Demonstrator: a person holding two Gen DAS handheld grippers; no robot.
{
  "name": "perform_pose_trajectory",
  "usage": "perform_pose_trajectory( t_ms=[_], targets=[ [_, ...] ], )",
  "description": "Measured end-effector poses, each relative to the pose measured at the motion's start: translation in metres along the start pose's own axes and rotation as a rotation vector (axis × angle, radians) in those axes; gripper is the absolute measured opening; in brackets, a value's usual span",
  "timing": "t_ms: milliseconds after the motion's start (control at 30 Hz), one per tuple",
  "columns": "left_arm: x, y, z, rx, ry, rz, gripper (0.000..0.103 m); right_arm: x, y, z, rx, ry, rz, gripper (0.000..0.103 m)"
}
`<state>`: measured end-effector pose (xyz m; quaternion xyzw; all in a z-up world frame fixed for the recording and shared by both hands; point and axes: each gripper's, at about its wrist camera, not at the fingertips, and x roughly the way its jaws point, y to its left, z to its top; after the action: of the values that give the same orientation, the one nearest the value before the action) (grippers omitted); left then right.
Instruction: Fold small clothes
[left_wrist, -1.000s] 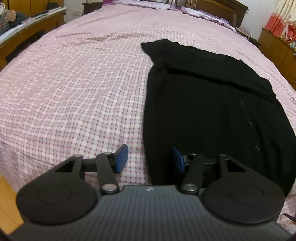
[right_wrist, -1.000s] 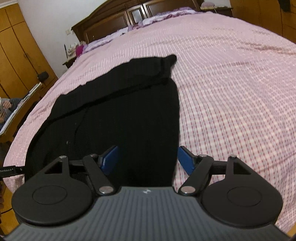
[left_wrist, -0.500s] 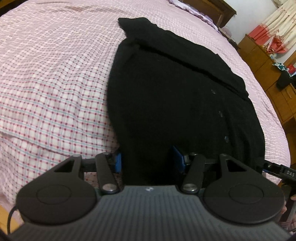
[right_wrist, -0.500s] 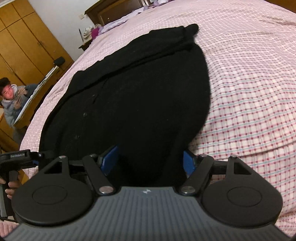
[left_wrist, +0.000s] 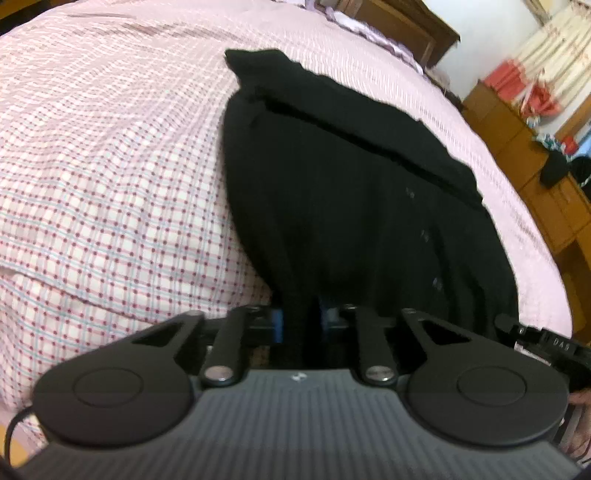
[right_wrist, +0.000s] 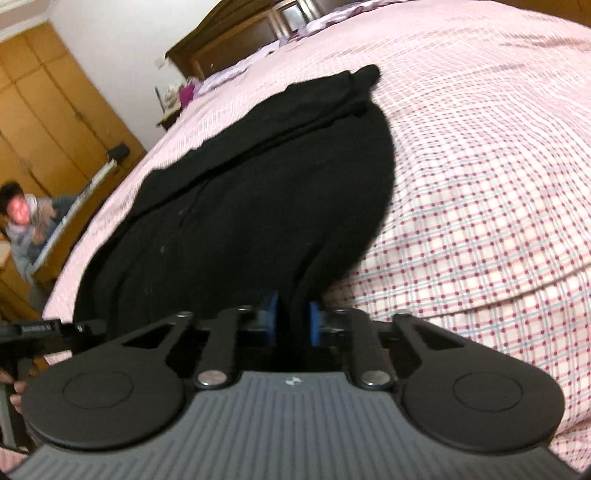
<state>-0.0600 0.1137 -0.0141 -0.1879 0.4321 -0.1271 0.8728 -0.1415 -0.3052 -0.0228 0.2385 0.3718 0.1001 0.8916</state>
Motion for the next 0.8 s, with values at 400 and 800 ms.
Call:
perform_pose_trajectory(
  t_ms=[400,800],
  targets=[
    [-0.035,-0.006,0.041,0.006,-0.237,-0.102,0.006,-0.032,0.011,0.041,0.027,-0.242,0.127,0.005],
    [-0.022,-0.017,0.093,0.076,-0.41,-0.002,0.006,-0.01,0.014,0.106,-0.025,-0.418,0.049,0.005]
  ],
)
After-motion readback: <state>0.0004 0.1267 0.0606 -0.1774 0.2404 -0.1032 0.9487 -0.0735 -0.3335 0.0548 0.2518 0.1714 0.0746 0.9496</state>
